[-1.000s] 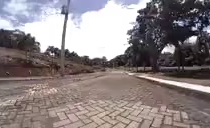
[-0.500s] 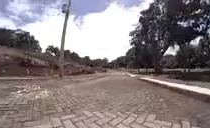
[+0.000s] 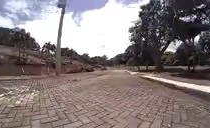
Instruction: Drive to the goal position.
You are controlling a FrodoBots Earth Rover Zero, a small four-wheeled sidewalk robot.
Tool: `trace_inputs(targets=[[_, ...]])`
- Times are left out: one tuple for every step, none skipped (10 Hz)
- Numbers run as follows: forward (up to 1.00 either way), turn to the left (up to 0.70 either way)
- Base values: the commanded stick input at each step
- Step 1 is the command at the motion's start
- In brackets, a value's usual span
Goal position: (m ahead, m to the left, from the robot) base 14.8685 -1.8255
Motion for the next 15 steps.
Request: trace_inputs(targets=[[1.00, 0.00], [1.00, 0.00], [1.00, 0.00], [1.00, 0.00], [1.00, 0.00], [1.00, 0.00], [1.00, 0.00], [1.00, 0.00], [1.00, 0.00], [1.00, 0.00], [1.00, 0.00], [1.00, 0.00], [1.00, 0.00], [1.00, 0.00], [1.00, 0.00]])
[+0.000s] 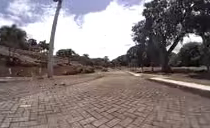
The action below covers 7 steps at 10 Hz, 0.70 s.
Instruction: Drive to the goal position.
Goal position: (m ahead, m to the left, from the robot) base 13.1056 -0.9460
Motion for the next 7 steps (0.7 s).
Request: trace_inputs(targets=[[1.00, 0.00], [1.00, 0.00], [1.00, 0.00], [1.00, 0.00], [1.00, 0.00], [1.00, 0.00], [1.00, 0.00]])
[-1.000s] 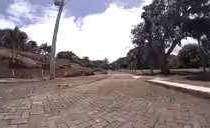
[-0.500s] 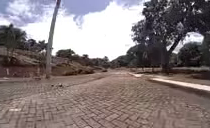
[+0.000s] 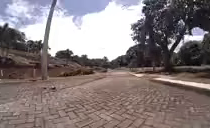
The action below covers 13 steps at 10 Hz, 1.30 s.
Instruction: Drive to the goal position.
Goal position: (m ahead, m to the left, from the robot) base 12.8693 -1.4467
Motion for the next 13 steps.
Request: trace_inputs(targets=[[1.00, 0.00], [1.00, -0.22], [1.00, -0.13], [1.00, -0.06], [1.00, -0.20], [1.00, 0.00], [1.00, 0.00], [1.00, 0.00], [1.00, 0.00], [1.00, 0.00], [1.00, 0.00], [1.00, 0.00], [1.00, 0.00]])
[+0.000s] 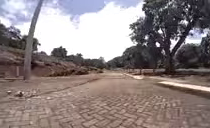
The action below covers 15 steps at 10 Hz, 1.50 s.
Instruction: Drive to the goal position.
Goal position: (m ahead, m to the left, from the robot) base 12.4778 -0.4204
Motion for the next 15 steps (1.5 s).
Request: trace_inputs(targets=[[1.00, 0.00], [1.00, 0.00], [1.00, 0.00], [1.00, 0.00], [1.00, 0.00], [1.00, 0.00], [1.00, 0.00], [1.00, 0.00], [1.00, 0.00], [1.00, 0.00], [1.00, 0.00], [1.00, 0.00], [1.00, 0.00], [1.00, 0.00], [1.00, 0.00]])
